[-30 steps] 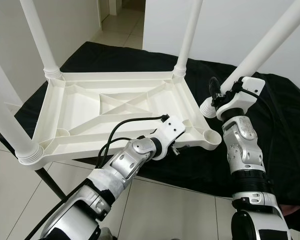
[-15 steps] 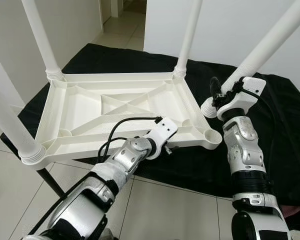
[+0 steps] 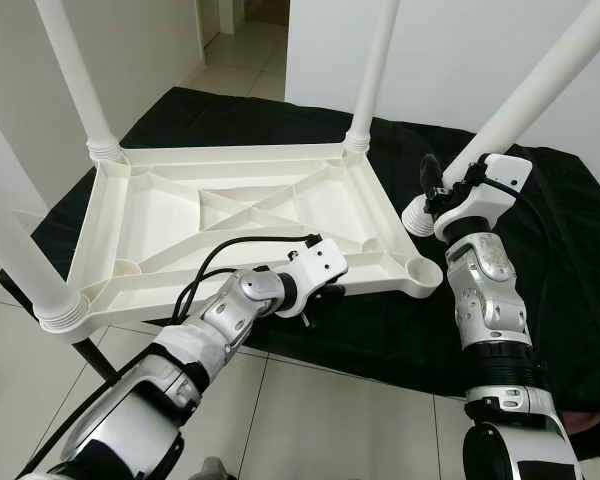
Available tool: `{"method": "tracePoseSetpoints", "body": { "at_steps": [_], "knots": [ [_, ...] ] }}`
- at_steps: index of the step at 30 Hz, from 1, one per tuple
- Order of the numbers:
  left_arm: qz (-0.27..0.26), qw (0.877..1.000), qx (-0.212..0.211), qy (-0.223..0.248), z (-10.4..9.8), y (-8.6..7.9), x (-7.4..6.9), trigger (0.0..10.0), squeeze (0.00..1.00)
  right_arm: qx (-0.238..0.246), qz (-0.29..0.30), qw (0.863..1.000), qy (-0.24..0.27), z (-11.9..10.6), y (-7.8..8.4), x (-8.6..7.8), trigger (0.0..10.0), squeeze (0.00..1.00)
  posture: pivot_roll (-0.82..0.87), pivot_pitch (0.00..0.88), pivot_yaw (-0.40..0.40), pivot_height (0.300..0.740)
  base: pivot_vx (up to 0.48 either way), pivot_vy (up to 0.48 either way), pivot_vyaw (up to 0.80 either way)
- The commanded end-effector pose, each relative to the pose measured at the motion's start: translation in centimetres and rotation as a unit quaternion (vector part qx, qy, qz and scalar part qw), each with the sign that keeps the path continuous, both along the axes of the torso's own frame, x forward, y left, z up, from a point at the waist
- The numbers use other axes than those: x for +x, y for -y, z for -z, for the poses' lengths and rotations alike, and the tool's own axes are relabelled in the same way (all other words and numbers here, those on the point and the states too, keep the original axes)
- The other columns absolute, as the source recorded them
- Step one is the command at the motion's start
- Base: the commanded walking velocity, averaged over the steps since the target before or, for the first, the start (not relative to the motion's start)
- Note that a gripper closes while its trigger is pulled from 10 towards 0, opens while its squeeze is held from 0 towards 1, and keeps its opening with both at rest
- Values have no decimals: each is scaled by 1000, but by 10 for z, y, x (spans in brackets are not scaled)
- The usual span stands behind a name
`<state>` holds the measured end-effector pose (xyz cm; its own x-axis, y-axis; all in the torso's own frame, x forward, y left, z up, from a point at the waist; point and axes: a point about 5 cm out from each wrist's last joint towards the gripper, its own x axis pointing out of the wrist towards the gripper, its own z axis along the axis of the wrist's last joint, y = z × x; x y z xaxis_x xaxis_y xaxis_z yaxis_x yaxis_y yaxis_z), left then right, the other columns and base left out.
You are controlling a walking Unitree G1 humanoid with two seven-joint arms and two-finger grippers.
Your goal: Building children table
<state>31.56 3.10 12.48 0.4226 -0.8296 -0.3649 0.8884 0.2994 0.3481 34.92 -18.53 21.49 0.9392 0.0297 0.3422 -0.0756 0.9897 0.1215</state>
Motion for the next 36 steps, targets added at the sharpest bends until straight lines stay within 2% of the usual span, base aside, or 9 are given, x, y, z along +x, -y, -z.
{"method": "tracePoseSetpoints", "body": {
  "at_steps": [1, 6, 9, 15, 17, 25, 34, 35, 36],
  "knots": [
    [108, 993, 29, -44, 8, -5, -16, 0, 0, -3, 2, 1000, -1, 0, 2, -1, 10000, 0, -19, 0, -19, 740, 0, 0, 0],
    [126, 989, 58, -56, 14, -22, -19, 0, 0, -2, 1, 1000, -2, 0, 1, 0, 10000, 0, -19, 0, -19, 740, 0, 0, 0],
    [130, 985, 97, -50, 20, -37, -18, 0, 0, -2, -3, 1000, -2, 0, -1, 1, 10000, 0, -9, 0, -27, 740, 0, 0, 0],
    [108, 984, 137, -33, 25, -56, -12, 0, 0, -1, -6, 1000, -2, 0, -2, 1, 10000, 0, -9, 0, -29, 740, 0, 0, 0],
    [85, 981, 174, -17, 27, -73, -5, 0, 0, -1, -7, 1000, -1, -1, -2, 1, 10000, 0, -8, 0, -34, 740, 0, 0, 0],
    [9, 970, 243, 23, 23, -107, 17, 0, 0, -2, -11, 1000, 0, -2, -4, 1, 10000, 0, -8, 0, -38, 740, 0, 0, 0],
    [-1, 969, 244, 36, 18, -108, 19, 0, 0, -2, -14, 1000, -1, -2, -5, 1, 10000, 0, -10, 0, -43, 740, 0, 0, 0],
    [14, 970, 240, 30, 19, -104, 16, 5412, 0, -3, -14, 1000, -2, -2, -5, 1, 10000, 0, -9, 0, -43, 740, 0, 0, 0],
    [14, 970, 240, 30, 19, -104, 16, 5412, 0, -3, -14, 1000, -2, -2, -5, 1, 10000, 0, -9, 0, -43, 740, 0, 0, 0]
  ]
}}
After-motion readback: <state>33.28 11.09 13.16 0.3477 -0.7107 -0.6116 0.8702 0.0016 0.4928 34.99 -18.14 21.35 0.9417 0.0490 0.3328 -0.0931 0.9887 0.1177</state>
